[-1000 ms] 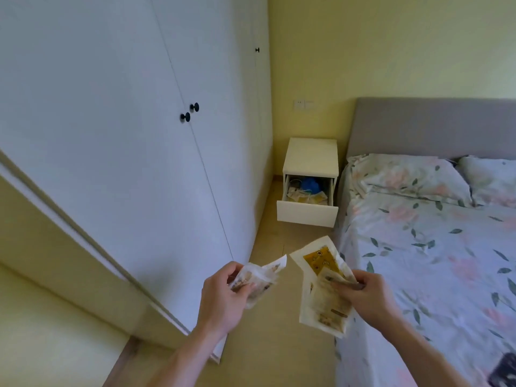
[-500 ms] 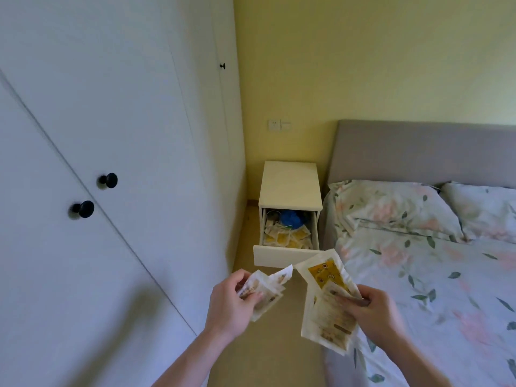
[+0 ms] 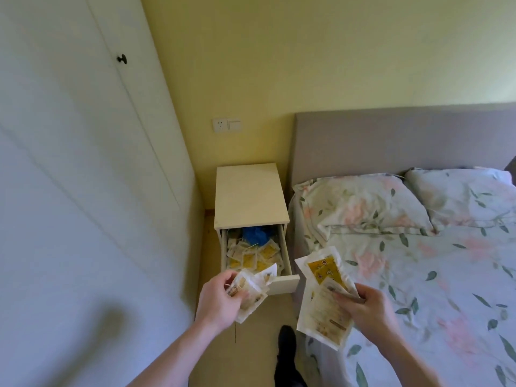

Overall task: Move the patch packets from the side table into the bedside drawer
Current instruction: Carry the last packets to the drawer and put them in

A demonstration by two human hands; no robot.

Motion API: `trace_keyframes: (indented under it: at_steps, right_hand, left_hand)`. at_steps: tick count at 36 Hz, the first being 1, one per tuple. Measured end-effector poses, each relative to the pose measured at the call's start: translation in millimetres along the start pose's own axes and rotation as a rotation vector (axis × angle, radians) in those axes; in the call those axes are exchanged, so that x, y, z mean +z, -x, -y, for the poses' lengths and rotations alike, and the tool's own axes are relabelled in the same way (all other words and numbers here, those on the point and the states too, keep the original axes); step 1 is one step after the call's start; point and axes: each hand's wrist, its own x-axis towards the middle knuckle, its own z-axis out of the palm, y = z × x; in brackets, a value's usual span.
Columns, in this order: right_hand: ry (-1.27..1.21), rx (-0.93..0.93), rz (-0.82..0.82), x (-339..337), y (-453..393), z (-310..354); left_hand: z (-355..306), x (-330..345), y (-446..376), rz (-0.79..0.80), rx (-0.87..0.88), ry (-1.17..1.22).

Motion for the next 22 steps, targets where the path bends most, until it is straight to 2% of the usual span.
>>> trace_keyframes:
  at_steps: [11, 17, 22]
  right_hand:
    - [0.072, 0.162, 0.165, 42.9, -205.7, 21.2]
    - [0.146, 0.238, 0.191, 71.9, -279.2, 22.2]
    - [0.211, 0.304, 0.212, 96.8, -329.6, 0.4]
  left_hand:
    - [18.0, 13.7, -161.7, -0.034, -0.234, -0.087]
    - [43.6, 27.3, -234.8, -0.028, -0.341, -0.061]
    - [91.1, 56.0, -294.7, 0.033, -0.435, -0.019]
